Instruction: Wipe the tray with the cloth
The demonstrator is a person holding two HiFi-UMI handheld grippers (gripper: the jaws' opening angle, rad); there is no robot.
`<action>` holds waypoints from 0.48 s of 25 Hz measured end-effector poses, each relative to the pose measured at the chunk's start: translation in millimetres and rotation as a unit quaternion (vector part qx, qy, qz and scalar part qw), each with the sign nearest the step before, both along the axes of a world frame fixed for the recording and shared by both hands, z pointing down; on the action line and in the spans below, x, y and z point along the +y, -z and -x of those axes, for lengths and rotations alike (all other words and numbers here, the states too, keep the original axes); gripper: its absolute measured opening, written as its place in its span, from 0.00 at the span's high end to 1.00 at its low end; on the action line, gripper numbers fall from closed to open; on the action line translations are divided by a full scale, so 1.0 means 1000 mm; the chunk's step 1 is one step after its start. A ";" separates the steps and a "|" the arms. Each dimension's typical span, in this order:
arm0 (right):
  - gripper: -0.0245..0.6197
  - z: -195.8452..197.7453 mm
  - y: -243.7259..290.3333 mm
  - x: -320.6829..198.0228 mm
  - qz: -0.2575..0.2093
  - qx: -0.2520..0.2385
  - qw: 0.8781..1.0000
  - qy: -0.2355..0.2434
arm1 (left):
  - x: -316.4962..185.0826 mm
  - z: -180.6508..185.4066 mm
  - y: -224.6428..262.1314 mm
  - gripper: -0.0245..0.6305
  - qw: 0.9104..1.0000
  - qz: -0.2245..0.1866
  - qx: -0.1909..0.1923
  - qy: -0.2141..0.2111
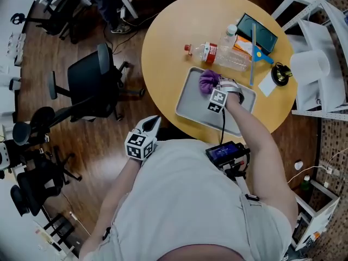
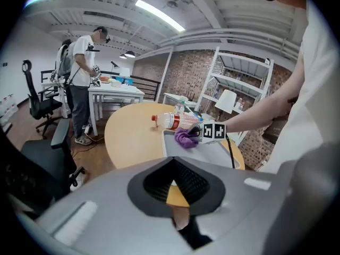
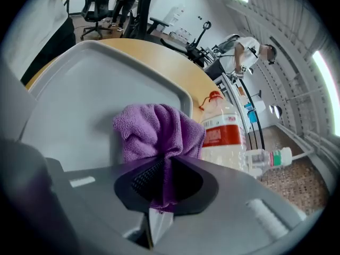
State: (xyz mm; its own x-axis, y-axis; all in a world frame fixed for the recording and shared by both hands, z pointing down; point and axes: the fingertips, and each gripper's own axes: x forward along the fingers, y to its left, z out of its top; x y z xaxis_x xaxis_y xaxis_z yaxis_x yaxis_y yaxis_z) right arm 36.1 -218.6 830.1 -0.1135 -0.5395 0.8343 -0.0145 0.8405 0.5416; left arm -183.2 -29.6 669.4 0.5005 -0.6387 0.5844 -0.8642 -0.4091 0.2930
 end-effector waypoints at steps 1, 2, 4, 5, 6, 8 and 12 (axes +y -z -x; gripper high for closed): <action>0.92 0.011 0.000 -0.004 0.005 -0.002 1.000 0.007 | 0.002 0.007 -0.001 0.96 1.000 0.002 -0.002 0.010; 0.92 0.021 -0.001 -0.007 0.009 -0.004 1.000 0.012 | 0.006 0.015 -0.002 0.96 1.000 0.005 -0.004 0.020; 0.92 0.040 -0.001 -0.011 0.014 -0.008 1.000 0.023 | 0.013 0.027 -0.005 0.96 0.999 0.010 -0.007 0.037; 0.92 0.048 -0.001 -0.012 0.013 -0.008 0.999 0.029 | 0.016 0.031 -0.005 0.96 0.999 0.012 -0.007 0.043; 0.92 0.055 0.000 -0.013 0.009 -0.007 0.999 0.036 | 0.017 0.034 -0.005 0.96 0.999 0.013 -0.008 0.047; 0.92 0.068 0.001 -0.018 -0.004 0.004 0.998 0.056 | 0.017 0.038 -0.003 0.96 0.999 0.012 -0.007 0.052; 0.92 0.079 0.001 -0.020 -0.018 0.030 0.996 0.080 | 0.016 0.039 -0.003 0.96 0.999 0.008 -0.004 0.053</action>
